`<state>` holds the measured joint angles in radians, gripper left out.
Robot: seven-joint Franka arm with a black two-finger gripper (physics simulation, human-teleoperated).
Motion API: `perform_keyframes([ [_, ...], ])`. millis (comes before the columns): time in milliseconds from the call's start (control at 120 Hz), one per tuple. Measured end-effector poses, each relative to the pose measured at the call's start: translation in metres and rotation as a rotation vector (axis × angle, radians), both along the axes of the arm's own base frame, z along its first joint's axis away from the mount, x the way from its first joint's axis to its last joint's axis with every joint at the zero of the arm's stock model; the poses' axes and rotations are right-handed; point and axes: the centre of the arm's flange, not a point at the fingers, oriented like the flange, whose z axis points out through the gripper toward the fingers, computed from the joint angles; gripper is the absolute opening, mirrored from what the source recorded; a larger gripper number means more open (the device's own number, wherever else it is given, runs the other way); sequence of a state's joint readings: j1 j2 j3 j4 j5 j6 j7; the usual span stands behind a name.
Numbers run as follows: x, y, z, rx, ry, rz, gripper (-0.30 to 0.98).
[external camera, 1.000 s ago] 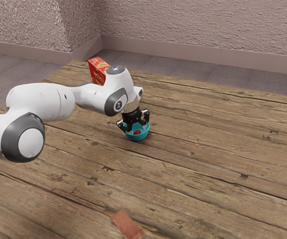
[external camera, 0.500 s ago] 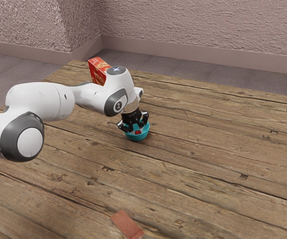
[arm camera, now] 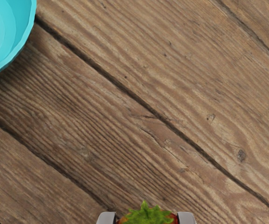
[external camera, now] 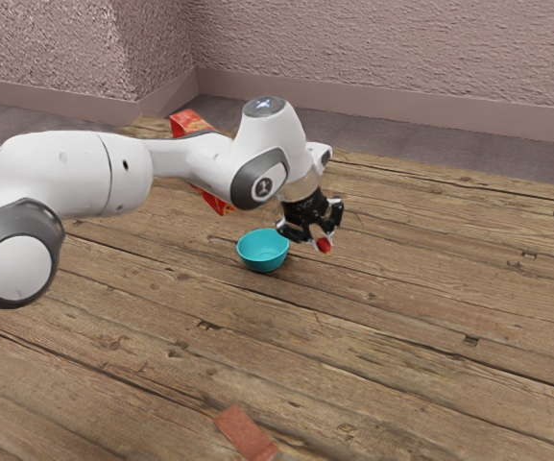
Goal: Take strawberry from the bowl
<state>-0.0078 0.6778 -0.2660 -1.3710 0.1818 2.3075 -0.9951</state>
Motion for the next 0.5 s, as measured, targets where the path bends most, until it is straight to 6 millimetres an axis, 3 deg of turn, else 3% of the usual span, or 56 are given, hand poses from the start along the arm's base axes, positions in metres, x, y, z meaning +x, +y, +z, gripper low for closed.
perform_keyframes([
  [67, -0.002, -0.018, -0.006, -0.019, -0.004, -0.017, -0.03],
  [208, -0.003, -0.023, -0.004, -0.055, -0.021, -0.012, 0.26],
  [342, -0.011, -0.040, 0.019, -0.073, -0.033, -0.040, 0.46],
  [400, -0.043, -0.037, 0.051, -0.047, -0.011, -0.049, 0.51],
  [433, -0.067, -0.020, 0.079, -0.029, 0.010, -0.023, 0.54],
  [467, -0.088, 0.009, 0.127, -0.012, 0.019, 0.020, 0.56],
  [500, -0.111, 0.047, 0.189, 0.027, 0.006, 0.060, 0.58],
])
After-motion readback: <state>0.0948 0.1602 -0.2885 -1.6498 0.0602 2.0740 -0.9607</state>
